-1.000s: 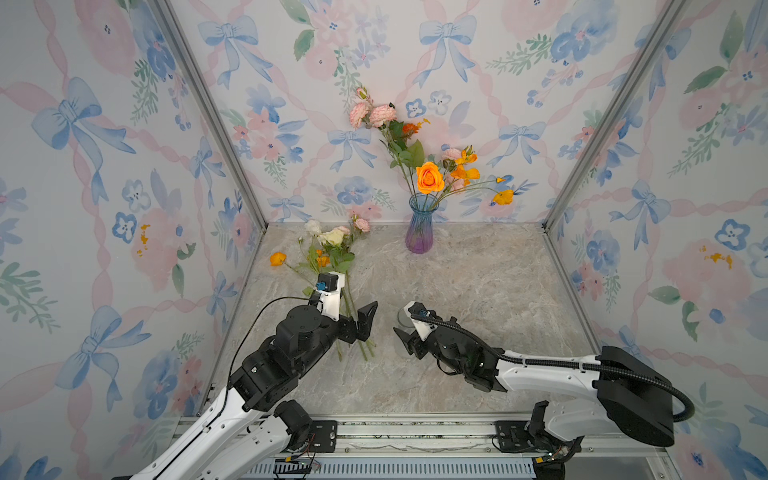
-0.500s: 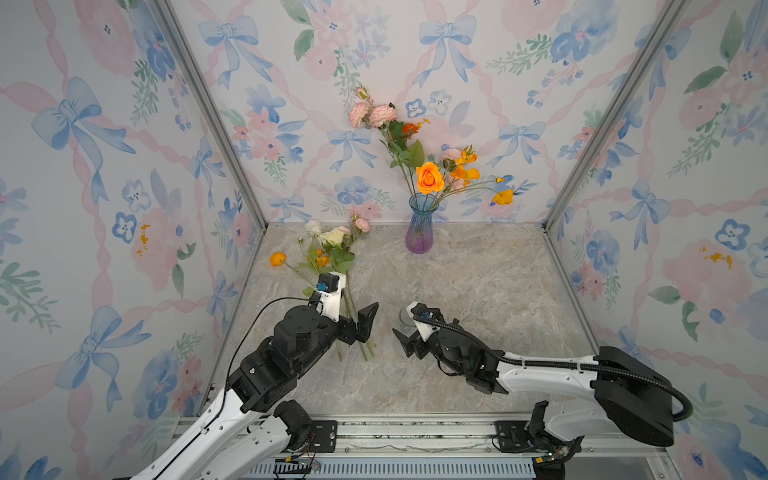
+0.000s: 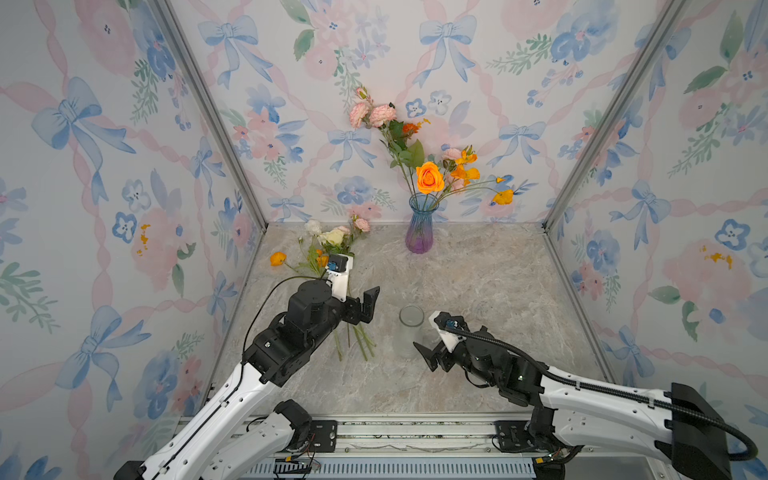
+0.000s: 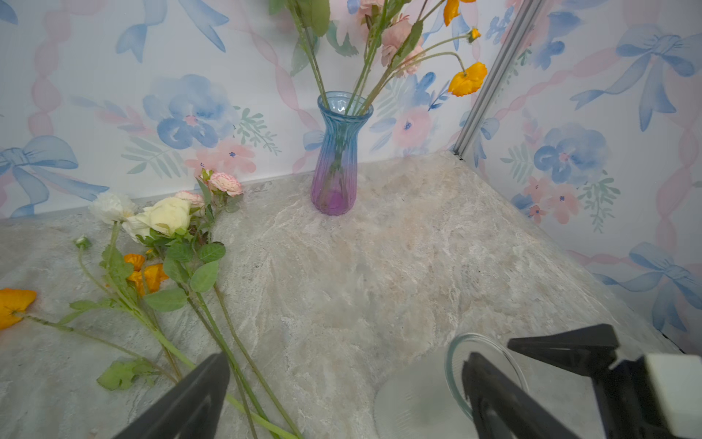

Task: Arrange the flowers into the vase
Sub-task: 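Set the glass cup down with the right gripper while the left reaches the flowers, then close the left gripper on the cream rose stem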

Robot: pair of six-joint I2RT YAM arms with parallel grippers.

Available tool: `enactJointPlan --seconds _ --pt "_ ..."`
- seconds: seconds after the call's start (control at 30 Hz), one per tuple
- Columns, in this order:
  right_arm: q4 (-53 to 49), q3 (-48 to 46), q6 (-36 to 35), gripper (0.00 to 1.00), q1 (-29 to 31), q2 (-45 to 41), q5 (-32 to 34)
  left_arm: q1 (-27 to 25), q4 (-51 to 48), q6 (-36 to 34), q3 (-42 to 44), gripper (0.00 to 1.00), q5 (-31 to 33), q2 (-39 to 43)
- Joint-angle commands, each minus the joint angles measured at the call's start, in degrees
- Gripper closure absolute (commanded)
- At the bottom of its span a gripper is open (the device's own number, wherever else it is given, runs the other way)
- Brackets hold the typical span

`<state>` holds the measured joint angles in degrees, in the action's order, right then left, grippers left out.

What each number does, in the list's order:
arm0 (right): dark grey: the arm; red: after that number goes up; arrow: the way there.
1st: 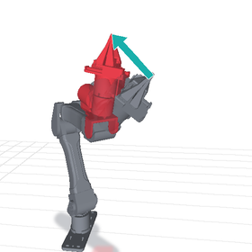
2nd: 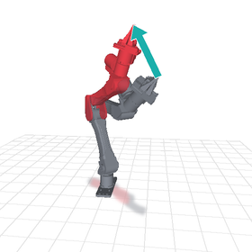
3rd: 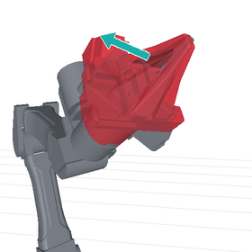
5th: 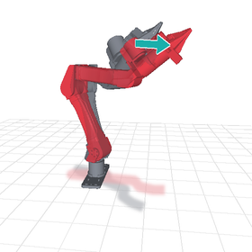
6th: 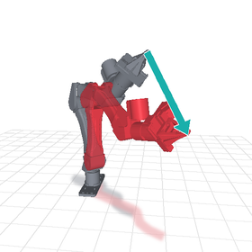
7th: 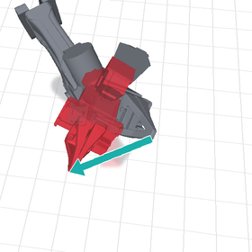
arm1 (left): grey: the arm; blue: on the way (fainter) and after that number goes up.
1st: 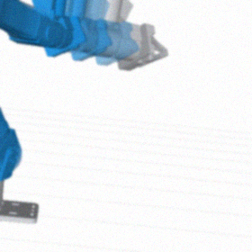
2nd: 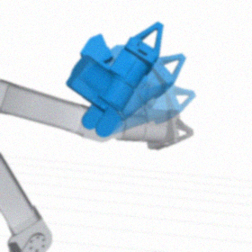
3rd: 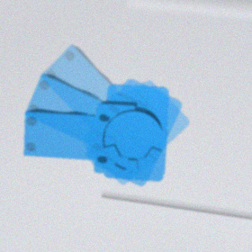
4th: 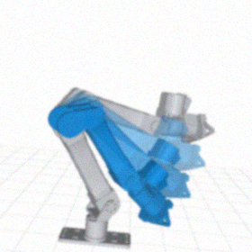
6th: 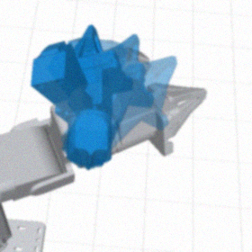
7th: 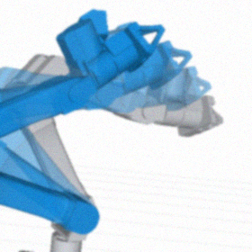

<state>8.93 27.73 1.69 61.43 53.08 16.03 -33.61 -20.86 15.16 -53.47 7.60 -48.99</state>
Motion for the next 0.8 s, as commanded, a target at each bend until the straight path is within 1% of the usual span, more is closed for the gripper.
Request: enactJointPlan --seconds 0.0,0.07,0.13,0.2,0.27,0.33,0.4,0.43,0.5,0.63,0.7,0.77 --pt "-13.2 3.3 -2.2 0.03 -2.1 -8.1 -1.8 3.8 -0.3 -1.3 -1.6 0.03 -3.1 -4.9" --pt "-14.4 4.3 -2.3 0.03 -5.7 -12.7 -5.2 5.7 -0.4 -1.6 -2.6 0.07 -3.0 -8.9" --pt "-13.9 5.7 -2.1 0.03 -10.5 -15.8 -10.3 7.3 -0.3 -1.8 -4.3 0.13 -1.3 -12.9" --pt "-12.6 8.2 -1.7 0.03 -15.3 -15.0 -14.8 8.8 -0.4 -1.9 -6.3 0.16 0.4 -17.2" --pt "-12.4 12.6 -1.5 0.03 -19.1 -10.2 -18.9 10.5 -0.3 -2.4 -8.5 0.2 0.7 -21.7" --pt "-13.9 19.0 -3.2 0.03 -20.5 -3.1 -22.4 12.9 -0.5 -2.3 -10.5 0.32 0.7 -26.9" --pt "-12.8 22.3 -5.0 0.03 -20.7 2.1 -24.0 15.4 -0.5 -1.2 -11.8 0.44 -1.2 -32.0" --pt "-10.9 22.7 -4.8 0.03 -21.3 3.8 -25.4 16.4 -0.4 -0.6 -12.4 0.48 -2.2 -34.5" --pt "-4.9 19.7 -4.4 0.03 -21.8 4.5 -26.2 17.7 -0.4 -0.4 -13.8 0.52 -4.0 -39.2" --pt "10.0 9.0 -5.4 0.03 -21.6 3.0 -25.5 18.4 -0.4 0.1 -16.0 0.58 -5.6 -45.4" --pt "12.8 6.1 -5.4 0.03 -21.5 1.5 -25.4 18.4 -0.4 0.3 -16.9 0.6 -5.7 -47.8" --pt "13.9 3.6 -6.1 0.03 -21.5 -1.3 -24.9 18.4 -0.4 0.4 -17.3 0.62 -3.5 -49.5"
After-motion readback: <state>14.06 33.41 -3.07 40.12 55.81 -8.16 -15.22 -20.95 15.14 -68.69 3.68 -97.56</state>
